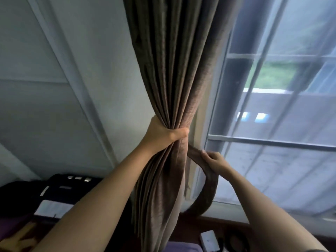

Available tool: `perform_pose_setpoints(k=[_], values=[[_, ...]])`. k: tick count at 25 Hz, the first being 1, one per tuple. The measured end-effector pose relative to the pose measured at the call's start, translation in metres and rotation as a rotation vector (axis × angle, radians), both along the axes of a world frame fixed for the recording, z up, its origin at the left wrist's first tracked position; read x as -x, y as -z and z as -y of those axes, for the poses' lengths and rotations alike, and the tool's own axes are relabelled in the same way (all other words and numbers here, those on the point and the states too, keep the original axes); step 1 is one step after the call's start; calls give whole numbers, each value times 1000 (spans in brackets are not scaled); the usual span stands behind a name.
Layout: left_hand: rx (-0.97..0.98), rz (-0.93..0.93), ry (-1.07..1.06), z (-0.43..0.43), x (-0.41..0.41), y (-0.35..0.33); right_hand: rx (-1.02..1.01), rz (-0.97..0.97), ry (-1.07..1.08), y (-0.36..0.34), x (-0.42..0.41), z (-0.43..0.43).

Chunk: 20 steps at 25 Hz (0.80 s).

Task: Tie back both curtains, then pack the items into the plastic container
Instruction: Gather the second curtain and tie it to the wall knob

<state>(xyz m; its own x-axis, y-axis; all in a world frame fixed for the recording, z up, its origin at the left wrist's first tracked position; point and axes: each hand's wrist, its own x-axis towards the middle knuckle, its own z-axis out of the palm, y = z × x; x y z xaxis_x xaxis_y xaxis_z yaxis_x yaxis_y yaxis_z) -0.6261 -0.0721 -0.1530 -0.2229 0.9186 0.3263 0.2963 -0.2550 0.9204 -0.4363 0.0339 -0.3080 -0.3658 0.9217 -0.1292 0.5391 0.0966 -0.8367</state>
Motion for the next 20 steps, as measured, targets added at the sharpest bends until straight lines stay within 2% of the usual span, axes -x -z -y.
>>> perform_pose_setpoints(k=[6,12,17,18,20], values=[[3,29,-46,-12,-47,7,-99,46,-64,-29,-70,0],[70,-10,-150,-44,-67,13,-149,-90,-190,-90,-83,4],[33,30,-298,-71,-86,5,-191,-8,-38,-110,-70,21],[23,54,-321,-75,-89,5,-164,-38,-8,-112,-65,28],[6,105,-344,-80,-99,6,-18,-247,73,-113,-53,48]])
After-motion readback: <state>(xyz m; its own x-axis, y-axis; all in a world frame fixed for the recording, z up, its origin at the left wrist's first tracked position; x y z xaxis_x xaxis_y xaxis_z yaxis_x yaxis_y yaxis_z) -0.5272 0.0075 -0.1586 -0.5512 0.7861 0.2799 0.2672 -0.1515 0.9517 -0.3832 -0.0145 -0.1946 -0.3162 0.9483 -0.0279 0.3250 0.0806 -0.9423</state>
